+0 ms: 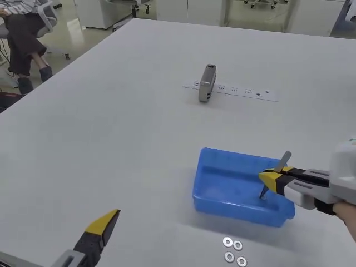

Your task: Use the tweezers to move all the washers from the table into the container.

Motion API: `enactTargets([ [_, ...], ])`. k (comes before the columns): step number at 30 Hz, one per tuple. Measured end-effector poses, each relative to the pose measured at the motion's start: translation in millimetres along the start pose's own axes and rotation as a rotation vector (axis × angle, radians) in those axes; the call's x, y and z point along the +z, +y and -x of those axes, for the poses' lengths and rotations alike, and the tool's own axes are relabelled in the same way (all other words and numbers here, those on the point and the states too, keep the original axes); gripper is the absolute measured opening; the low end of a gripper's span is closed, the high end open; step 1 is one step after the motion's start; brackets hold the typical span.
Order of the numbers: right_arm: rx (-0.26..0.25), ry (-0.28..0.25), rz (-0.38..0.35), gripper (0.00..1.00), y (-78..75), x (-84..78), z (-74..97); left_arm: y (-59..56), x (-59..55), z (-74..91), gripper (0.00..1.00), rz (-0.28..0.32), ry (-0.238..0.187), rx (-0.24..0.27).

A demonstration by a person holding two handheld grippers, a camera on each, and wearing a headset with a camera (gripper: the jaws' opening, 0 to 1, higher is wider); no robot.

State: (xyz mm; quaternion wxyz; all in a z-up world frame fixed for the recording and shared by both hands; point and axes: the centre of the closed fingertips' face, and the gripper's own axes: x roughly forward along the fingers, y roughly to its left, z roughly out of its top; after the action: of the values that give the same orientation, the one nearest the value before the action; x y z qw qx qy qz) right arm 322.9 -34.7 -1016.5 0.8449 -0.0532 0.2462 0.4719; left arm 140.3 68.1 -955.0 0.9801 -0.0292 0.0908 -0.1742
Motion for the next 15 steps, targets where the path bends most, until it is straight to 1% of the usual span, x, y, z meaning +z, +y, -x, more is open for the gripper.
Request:
enactTargets([
  [8, 0.001, -0.054, 0.000, 0.03, 8.2, 15.8, 16.3, -0.2, 0.5, -0.2, 0.99, 0.000, -0.001, 0.000],
  [11, 0.011, -0.085, -0.020, 0.03, 14.2, 23.3, 23.8, -0.2, 0.3, 0.0, 0.99, 0.000, -0.001, 0.000],
  [14, 0.017, -0.105, -0.031, 0.03, 18.8, 27.5, 30.0, -0.3, 0.5, 0.0, 0.99, 0.000, 0.000, 0.001],
  [15, 0.023, -0.122, -0.047, 0.03, 21.3, 30.6, 33.3, -0.3, 0.6, 0.0, 0.99, 0.000, 0.000, 0.001],
])
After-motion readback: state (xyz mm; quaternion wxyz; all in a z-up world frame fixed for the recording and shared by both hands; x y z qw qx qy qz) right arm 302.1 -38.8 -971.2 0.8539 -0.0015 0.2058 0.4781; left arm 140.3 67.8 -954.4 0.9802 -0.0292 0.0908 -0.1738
